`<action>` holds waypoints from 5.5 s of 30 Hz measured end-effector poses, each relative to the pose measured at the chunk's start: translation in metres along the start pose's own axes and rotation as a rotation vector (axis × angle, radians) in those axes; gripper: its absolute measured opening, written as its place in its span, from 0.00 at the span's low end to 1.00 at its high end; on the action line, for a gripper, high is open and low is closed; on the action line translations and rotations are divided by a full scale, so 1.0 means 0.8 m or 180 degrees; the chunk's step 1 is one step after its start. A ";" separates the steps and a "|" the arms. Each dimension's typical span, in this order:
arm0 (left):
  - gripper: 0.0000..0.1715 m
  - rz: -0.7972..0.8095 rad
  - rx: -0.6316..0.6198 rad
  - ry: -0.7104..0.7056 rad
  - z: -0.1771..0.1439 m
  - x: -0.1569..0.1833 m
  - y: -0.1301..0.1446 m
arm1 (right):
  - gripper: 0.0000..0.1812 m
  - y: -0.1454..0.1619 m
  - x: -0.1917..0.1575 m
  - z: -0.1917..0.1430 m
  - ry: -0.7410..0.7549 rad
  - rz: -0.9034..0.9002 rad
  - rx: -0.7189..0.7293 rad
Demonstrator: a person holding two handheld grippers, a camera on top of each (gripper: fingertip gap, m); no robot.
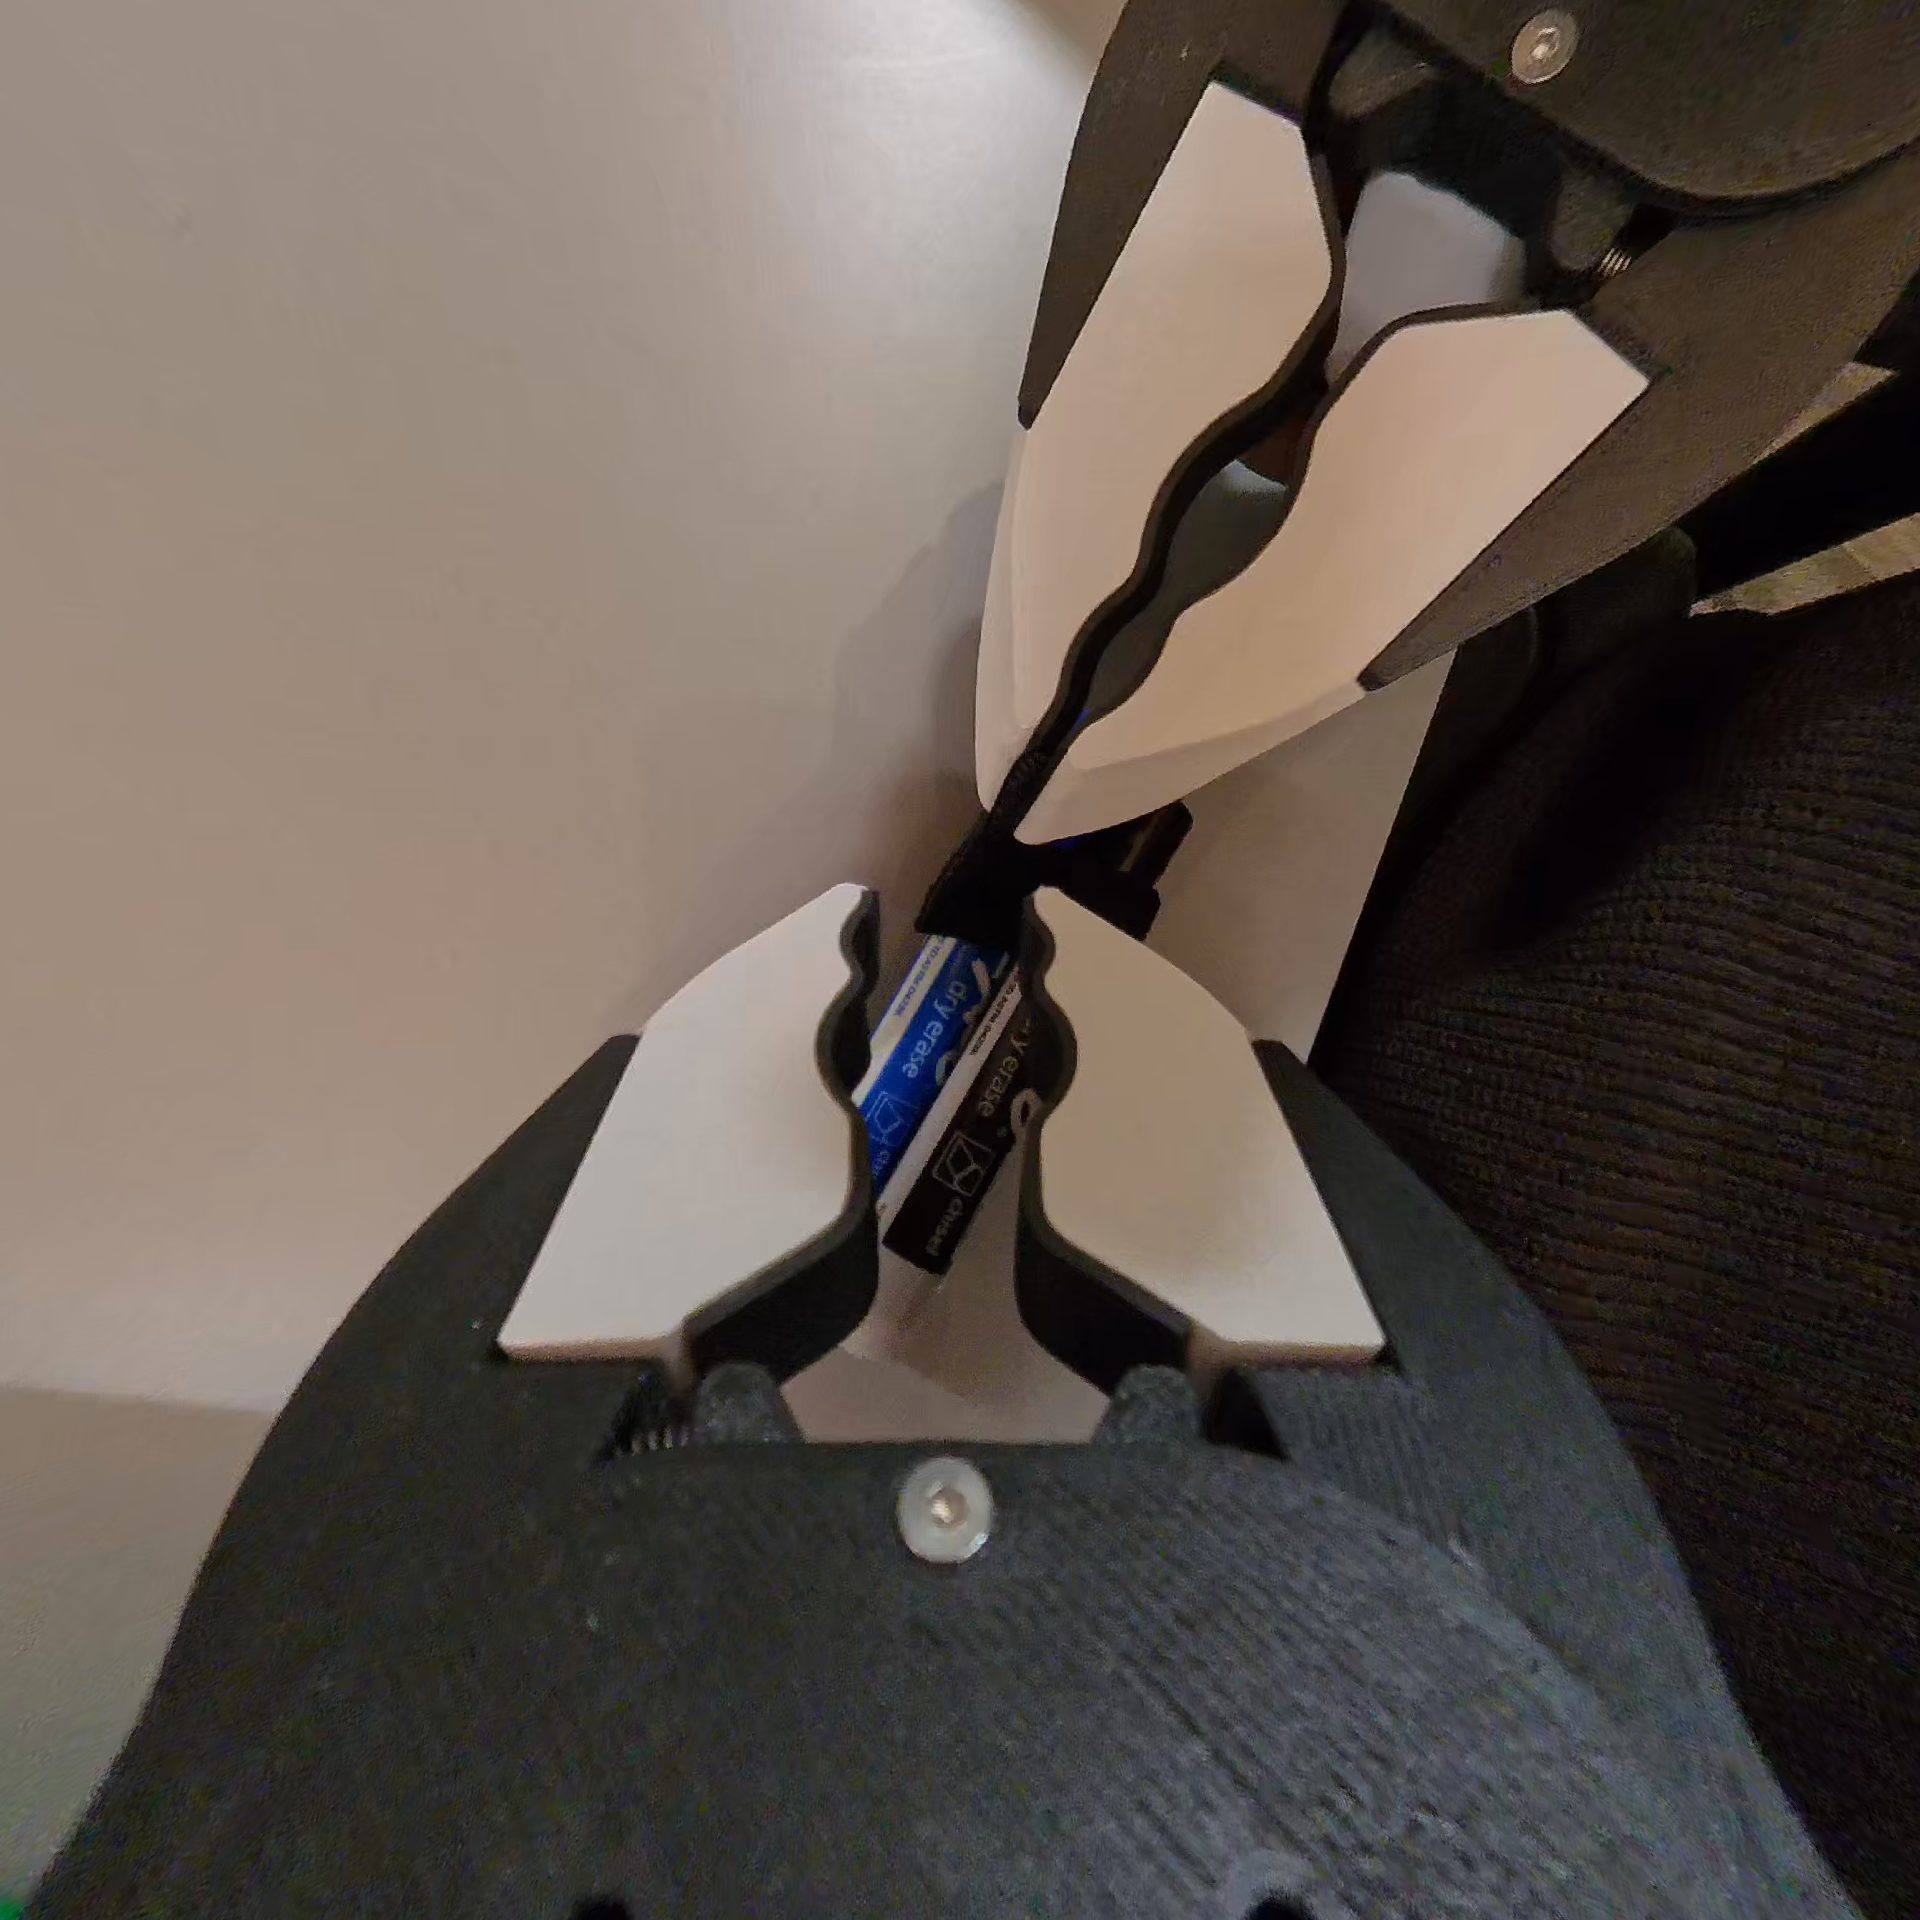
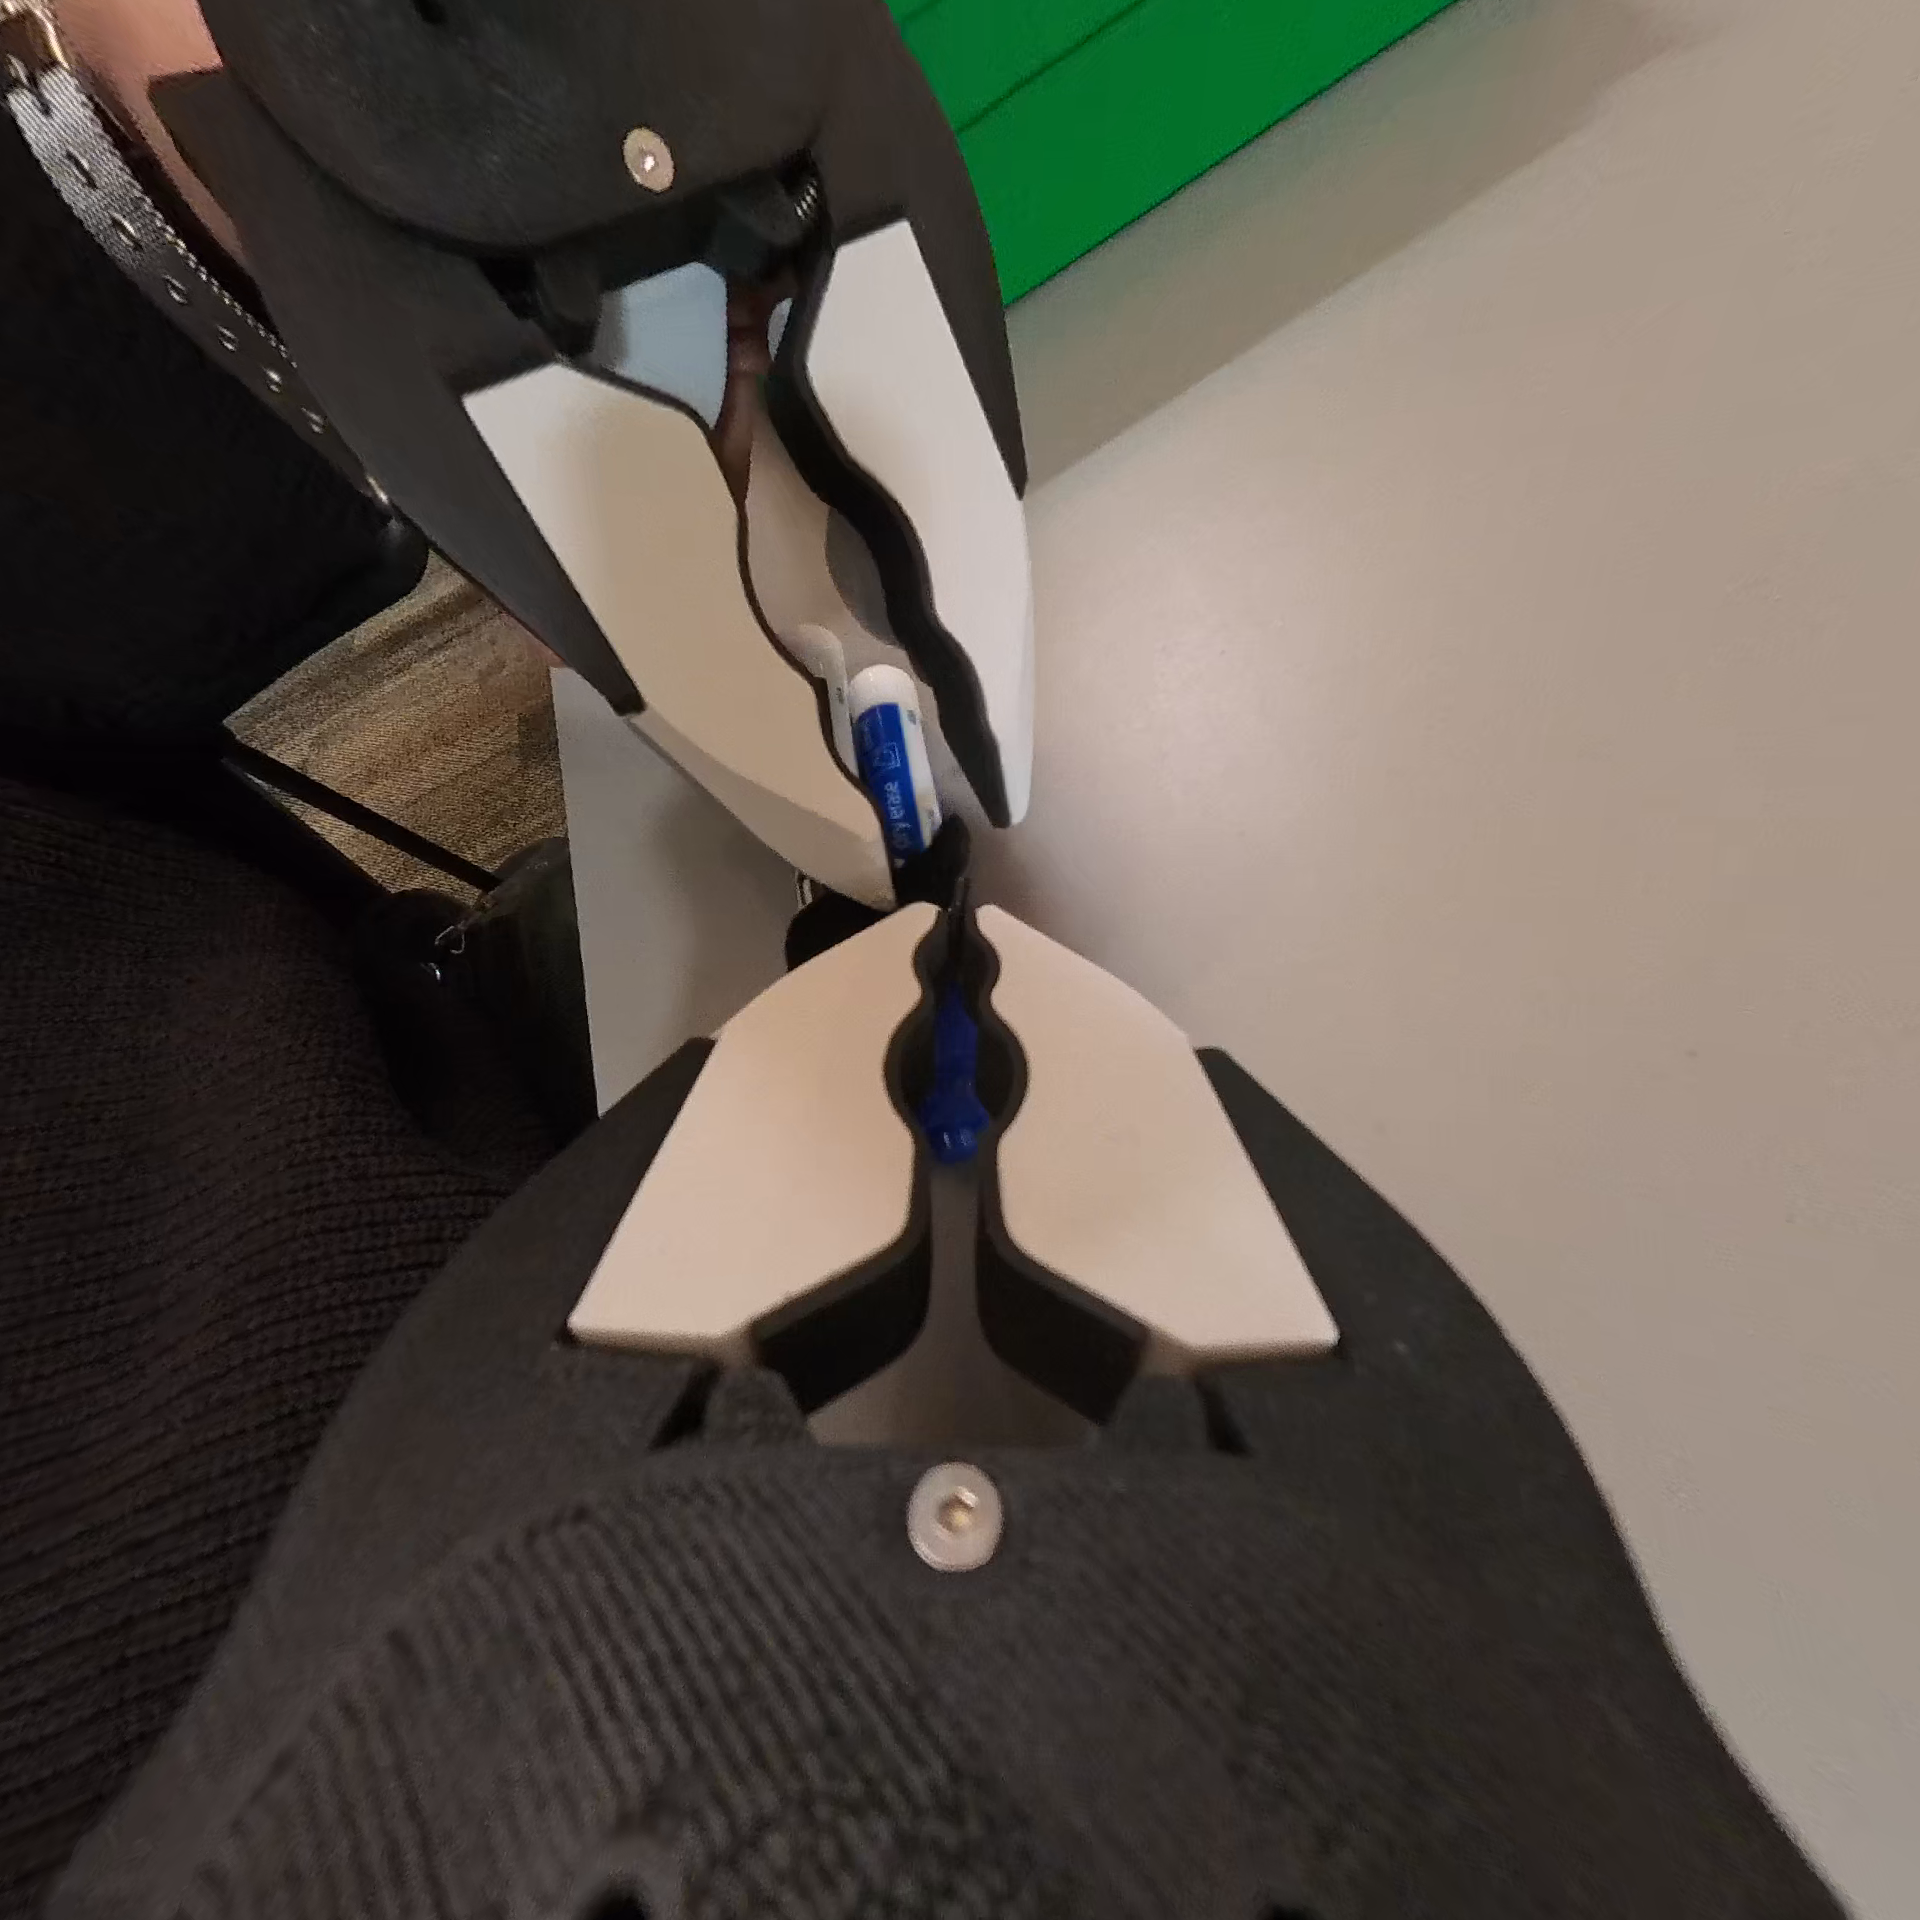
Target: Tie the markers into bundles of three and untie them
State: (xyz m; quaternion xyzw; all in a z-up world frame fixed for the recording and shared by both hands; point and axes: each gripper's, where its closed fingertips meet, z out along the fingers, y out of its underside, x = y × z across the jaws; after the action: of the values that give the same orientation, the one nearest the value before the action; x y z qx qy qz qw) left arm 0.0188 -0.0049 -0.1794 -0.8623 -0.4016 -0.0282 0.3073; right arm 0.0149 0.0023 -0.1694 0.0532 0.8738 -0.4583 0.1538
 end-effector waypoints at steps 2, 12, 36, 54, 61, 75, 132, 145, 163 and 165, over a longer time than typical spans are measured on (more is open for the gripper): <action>0.16 -0.0015 0.0014 0.0021 0.001 0.000 0.000 | 0.01 0.000 0.000 0.000 -0.0013 0.0013 0.0001; 0.02 0.0075 0.0065 0.0076 -0.002 0.002 -0.001 | 0.01 0.001 0.002 0.001 -0.0074 0.0241 0.0057; 0.02 0.0143 0.0327 0.0055 0.000 -0.002 -0.006 | 0.26 0.008 -0.006 0.005 -0.0211 0.0567 0.0009; 0.02 0.0042 0.0743 0.0096 -0.003 0.002 -0.017 | 0.10 0.003 0.005 0.011 0.0112 0.0369 0.0093; 0.02 0.0062 0.0810 0.0055 -0.006 0.004 -0.018 | 0.09 0.002 0.004 0.012 0.0138 0.0326 0.0092; 0.04 0.0023 0.0805 0.0006 -0.004 0.001 -0.015 | 0.02 0.003 0.000 0.011 0.0129 0.0072 0.0021; 0.02 -0.0665 0.0495 -0.0090 -0.042 -0.025 0.046 | 0.04 0.007 0.028 -0.006 0.0047 0.0738 0.0272; 0.08 -0.0475 0.0217 -0.0190 -0.027 -0.020 0.061 | 0.10 0.003 0.031 -0.017 -0.0166 0.0978 0.0369; 0.16 -0.0297 0.0402 -0.0365 -0.025 -0.026 0.051 | 0.17 0.038 0.036 -0.066 0.0291 0.0465 -0.0041; 0.16 -0.0290 0.0388 -0.0335 -0.024 -0.023 0.051 | 0.15 0.050 0.031 -0.061 0.0276 0.0396 -0.0220</action>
State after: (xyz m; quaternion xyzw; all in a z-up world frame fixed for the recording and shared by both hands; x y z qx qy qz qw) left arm 0.0389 -0.0476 -0.1900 -0.8231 -0.4569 0.0277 0.3361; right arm -0.0096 0.0637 -0.1828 0.1217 0.8899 -0.4147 0.1458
